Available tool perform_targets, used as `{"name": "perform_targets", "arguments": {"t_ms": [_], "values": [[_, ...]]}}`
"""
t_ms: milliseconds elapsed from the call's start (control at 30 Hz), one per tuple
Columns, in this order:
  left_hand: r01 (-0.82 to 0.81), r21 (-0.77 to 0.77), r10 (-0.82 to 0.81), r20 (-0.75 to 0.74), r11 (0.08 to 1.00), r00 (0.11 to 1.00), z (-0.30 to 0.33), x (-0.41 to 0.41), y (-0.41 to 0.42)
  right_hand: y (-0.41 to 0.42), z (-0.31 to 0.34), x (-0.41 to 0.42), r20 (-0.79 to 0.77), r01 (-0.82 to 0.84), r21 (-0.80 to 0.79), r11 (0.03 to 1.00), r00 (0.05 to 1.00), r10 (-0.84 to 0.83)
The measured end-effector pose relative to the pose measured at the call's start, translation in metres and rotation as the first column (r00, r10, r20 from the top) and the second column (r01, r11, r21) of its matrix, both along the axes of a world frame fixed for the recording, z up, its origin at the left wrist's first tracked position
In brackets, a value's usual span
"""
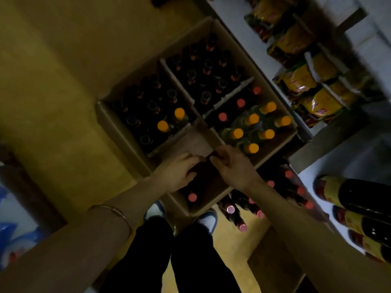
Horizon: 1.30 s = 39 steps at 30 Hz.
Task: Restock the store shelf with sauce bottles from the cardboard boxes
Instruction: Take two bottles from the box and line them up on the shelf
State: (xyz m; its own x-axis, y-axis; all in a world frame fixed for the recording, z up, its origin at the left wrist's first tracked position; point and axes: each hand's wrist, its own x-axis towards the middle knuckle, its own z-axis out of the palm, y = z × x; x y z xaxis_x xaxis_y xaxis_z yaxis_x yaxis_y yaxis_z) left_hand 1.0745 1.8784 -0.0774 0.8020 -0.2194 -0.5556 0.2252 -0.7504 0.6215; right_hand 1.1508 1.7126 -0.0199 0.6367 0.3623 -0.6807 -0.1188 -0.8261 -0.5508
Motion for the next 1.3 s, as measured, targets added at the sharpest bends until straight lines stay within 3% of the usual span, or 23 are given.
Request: {"name": "perform_targets", "arguments": {"t_ms": [167, 300, 467, 600, 767, 867, 1033, 1200, 1300], "values": [[0.016, -0.026, -0.019, -0.097, 1.0, 0.995, -0.033, -0.03, -0.007, -0.008, -0.028, -0.022, -0.045, -0.012, -0.003, 1.0, 0.999, 0.012], [0.117, -0.006, -0.117, -0.154, 0.993, 0.981, -0.053, -0.044, -0.015, -0.014, -0.039, -0.04, -0.069, -0.06, 0.032, 0.998, 0.996, 0.062], [0.368, 0.237, -0.327, -0.195, 0.899, 0.925, -0.097, -0.058, -0.032, -0.018, -0.064, -0.049, -0.047, -0.082, 0.03, 0.996, 0.995, 0.083], [0.338, 0.16, -0.301, -0.215, 0.928, 0.929, -0.12, -0.062, -0.044, -0.022, -0.075, -0.041, -0.044, -0.118, 0.002, 0.993, 0.992, 0.118], [0.039, 0.007, -0.036, -0.217, 0.999, 0.975, -0.12, -0.059, -0.047, -0.027, -0.075, -0.024, 0.009, -0.138, -0.017, 0.99, 0.99, 0.138], [-0.131, 0.031, 0.134, -0.135, 0.991, 0.982, -0.11, -0.047, -0.03, -0.021, -0.077, -0.008, 0.051, -0.133, -0.016, 0.991, 0.99, 0.134], [-0.157, 0.098, 0.159, -0.016, 0.983, 0.987, -0.108, -0.021, -0.012, 0.001, -0.095, 0.029, 0.185, -0.069, -0.04, 0.997, 0.98, 0.075], [-0.473, -0.052, 0.475, 0.04, 0.879, 0.879, -0.116, 0.0, 0.008, 0.024, -0.118, 0.053, 0.382, -0.064, -0.065, 0.996, 0.92, 0.084], [-0.516, -0.122, 0.52, -0.001, 0.848, 0.854, -0.119, 0.019, 0.008, 0.034, -0.13, 0.063, 0.371, 0.004, -0.044, 0.999, 0.929, 0.012]]}}
